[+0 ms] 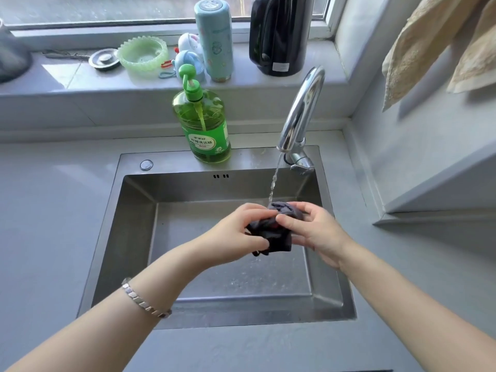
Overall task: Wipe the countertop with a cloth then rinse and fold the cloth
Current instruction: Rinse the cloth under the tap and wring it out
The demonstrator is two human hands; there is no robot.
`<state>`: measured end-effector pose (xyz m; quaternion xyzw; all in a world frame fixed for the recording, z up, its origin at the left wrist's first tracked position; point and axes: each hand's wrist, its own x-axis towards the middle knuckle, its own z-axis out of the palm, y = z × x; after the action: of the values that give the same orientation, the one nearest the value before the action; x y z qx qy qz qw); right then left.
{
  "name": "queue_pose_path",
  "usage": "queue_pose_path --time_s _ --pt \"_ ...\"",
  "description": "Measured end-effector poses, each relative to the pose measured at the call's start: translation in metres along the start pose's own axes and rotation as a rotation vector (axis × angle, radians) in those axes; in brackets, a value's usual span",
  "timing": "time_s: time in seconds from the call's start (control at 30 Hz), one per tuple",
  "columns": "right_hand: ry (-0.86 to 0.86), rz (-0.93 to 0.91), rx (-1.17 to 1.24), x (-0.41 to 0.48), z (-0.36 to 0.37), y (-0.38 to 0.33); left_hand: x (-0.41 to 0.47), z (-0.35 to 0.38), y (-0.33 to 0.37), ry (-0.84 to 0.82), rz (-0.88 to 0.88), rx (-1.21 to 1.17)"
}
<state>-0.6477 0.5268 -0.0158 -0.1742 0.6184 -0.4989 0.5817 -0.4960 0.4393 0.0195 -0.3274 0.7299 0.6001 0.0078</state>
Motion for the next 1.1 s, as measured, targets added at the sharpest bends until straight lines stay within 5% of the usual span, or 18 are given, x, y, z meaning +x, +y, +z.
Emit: queue_pose_path --time_s 0.1,0.23,0.4,0.6,0.67,0.8,0.9,1.1 --pt "0.108 -0.047 -0.055 -0.005 0.004 0.000 -0.004 0.002 -0.001 -0.058 -0.027 -0.277" --pt "0.046 -0.096 -0.095 -0.015 0.002 -0.008 -0.001 -0.010 -0.012 0.129 -0.136 -0.364" --pt "-0.007 -0.219 -0.183 -0.021 0.015 -0.023 0.005 -0.004 -0.005 -0.360 -0.269 -0.551" --pt "-0.231 -0.283 -0.516 -0.027 0.000 -0.026 0.004 -0.013 -0.001 -0.346 -0.421 -0.524" --pt "-0.284 -0.406 -0.781 -0.031 -0.006 -0.025 0.000 -0.017 0.001 -0.396 -0.450 -0.503" --pt "-0.222 -0.932 -1.321 -0.021 -0.001 -0.010 -0.003 -0.014 0.006 -0.552 -0.428 -0.466" --pt "-0.125 -1.094 -1.422 -0.013 0.013 -0.011 -0.006 -0.011 0.008 -0.609 -0.408 -0.430" --pt "-0.375 -0.472 -1.418 -0.008 0.017 -0.026 -0.009 -0.016 0.002 -0.441 -0.352 -0.232"
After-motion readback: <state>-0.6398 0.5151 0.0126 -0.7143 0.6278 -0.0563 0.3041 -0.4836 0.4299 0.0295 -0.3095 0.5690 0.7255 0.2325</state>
